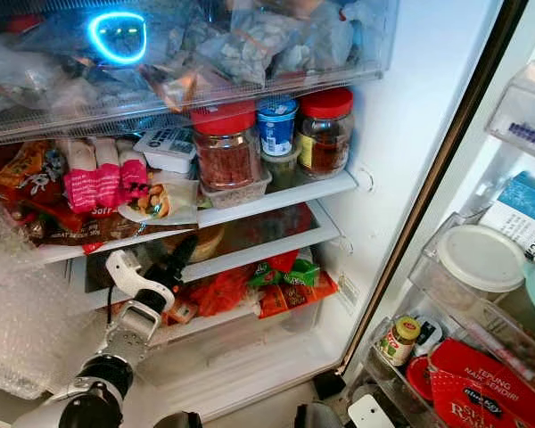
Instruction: Restocking fridge
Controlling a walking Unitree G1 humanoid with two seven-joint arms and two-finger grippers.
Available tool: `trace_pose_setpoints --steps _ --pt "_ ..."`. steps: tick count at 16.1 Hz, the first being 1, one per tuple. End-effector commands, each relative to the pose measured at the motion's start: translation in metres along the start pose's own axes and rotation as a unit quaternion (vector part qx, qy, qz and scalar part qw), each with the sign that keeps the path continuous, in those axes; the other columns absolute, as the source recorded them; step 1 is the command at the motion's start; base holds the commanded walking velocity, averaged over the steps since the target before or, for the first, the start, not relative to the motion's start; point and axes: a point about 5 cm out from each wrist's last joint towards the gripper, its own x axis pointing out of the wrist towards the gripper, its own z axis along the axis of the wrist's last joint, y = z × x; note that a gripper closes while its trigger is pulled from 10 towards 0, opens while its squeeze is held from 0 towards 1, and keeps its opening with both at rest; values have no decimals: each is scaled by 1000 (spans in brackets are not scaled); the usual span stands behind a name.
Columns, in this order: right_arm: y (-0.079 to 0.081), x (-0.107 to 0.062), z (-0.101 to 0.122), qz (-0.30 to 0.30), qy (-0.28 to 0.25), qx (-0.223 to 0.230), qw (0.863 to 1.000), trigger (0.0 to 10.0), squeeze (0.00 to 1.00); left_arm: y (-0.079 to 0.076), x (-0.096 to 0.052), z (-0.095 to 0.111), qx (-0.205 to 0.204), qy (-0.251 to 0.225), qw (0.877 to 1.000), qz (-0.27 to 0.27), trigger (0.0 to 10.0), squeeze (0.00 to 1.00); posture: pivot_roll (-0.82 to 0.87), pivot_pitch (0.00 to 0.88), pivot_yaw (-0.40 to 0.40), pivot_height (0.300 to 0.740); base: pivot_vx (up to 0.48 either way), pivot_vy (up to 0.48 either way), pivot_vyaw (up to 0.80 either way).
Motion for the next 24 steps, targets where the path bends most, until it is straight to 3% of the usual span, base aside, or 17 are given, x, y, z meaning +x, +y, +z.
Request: trace_pose_setpoints --steps 1,8,11,12,14,16,18,20,24 --pt "2 0 1 5 0 4 1000 10000 0 2 -2 -2 12 18 1000 -6 10000 0 -146 0 11 633 0 0 0" --pt "0 1 3 7 -3 1 1000 10000 0 18 -25 3 47 10 999 0 10000 0 -119 0 11 633 0 0 0" --pt "0 0 3 7 -3 2 1000 10000 0 15 -30 1 66 16 998 -9 10000 0 -116 0 14 633 0 0 0" --pt "1 0 1 7 -2 2 1000 10000 0 14 -41 1 133 22 991 -16 10000 0 -116 0 22 633 0 0 0" --pt "2 0 0 8 1 5 1000 10000 0 13 -54 3 190 21 981 -19 10000 0 -115 0 30 633 0 0 0" --pt "3 0 0 8 1 7 1000 10000 0 9 -63 12 268 5 963 -17 10000 0 -107 0 34 633 0 0 0" --pt "4 0 -1 9 0 8 1000 10000 0 3 -70 18 358 -4 934 -11 10000 0 -96 0 40 633 0 0 0" --pt "7 0 -1 11 -1 11 1000 10000 0 7 -78 22 406 -25 913 33 10000 0 -92 0 49 633 0 0 0" --pt "11 1 -1 10 -1 22 1000 10000 0 15 -78 19 432 -5 901 48 10000 0 -105 0 66 633 -318 0 0"
